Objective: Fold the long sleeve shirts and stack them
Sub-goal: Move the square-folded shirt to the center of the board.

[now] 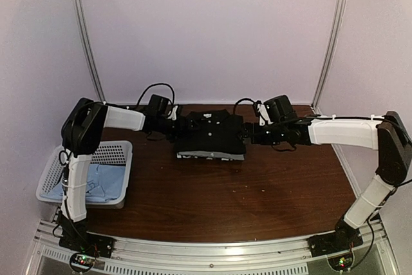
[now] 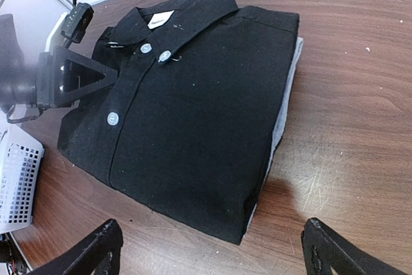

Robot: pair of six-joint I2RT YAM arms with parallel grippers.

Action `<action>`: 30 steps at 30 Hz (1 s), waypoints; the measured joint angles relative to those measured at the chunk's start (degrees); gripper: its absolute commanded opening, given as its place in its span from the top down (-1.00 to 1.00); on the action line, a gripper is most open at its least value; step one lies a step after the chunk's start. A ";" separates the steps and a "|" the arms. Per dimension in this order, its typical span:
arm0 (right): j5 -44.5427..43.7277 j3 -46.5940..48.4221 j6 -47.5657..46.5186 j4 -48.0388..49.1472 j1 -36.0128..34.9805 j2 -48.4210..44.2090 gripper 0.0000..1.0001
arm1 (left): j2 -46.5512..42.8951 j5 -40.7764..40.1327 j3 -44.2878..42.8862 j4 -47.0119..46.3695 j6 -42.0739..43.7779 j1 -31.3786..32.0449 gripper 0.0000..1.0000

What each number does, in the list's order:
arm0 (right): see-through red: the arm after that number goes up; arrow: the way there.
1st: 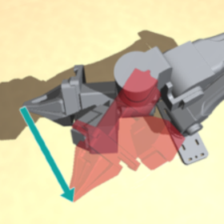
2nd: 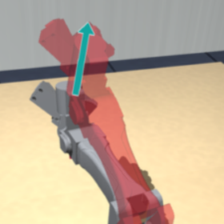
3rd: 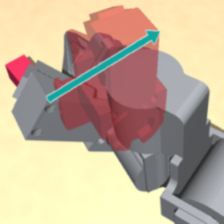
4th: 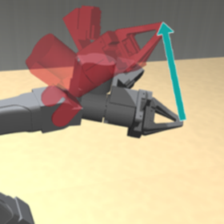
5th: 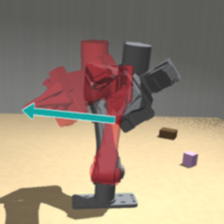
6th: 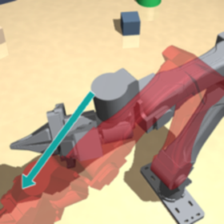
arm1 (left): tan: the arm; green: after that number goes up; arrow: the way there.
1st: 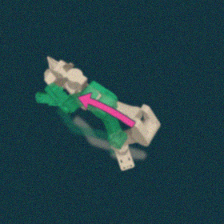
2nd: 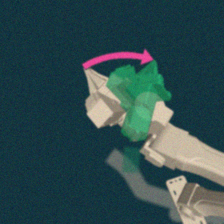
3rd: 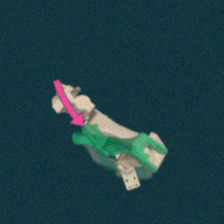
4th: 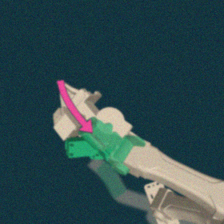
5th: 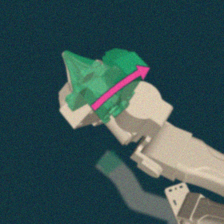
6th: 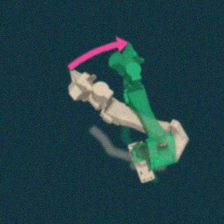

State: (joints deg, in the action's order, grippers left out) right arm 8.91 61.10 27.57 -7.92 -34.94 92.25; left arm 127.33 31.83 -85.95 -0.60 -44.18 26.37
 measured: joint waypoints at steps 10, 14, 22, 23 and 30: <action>-0.15 -1.36 -0.20 -0.04 1.53 -3.06 -0.96 | 11.63 -0.17 -17.55 -0.96 -5.97 8.33 -0.95; -0.24 -1.73 -0.24 -0.20 1.99 -4.17 -0.97 | 14.38 -1.73 -22.32 -0.85 -8.98 13.03 -0.95; 1.68 -2.32 0.76 0.09 1.20 -4.94 -0.99 | 13.40 -5.55 -22.47 2.01 -10.56 16.39 -0.95; 1.99 -2.49 1.05 0.17 0.68 -4.94 -1.00 | 12.70 -6.14 -21.92 2.51 -10.34 15.89 -0.95; 5.60 -2.73 3.48 2.25 -6.43 -4.39 -1.00 | 3.28 -8.31 -15.50 5.11 -7.56 9.05 -0.95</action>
State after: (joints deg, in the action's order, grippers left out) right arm 14.50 58.37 31.05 -5.67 -41.36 87.85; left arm 130.61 23.53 -101.45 4.51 -51.75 35.42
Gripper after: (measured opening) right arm 0.997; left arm 0.976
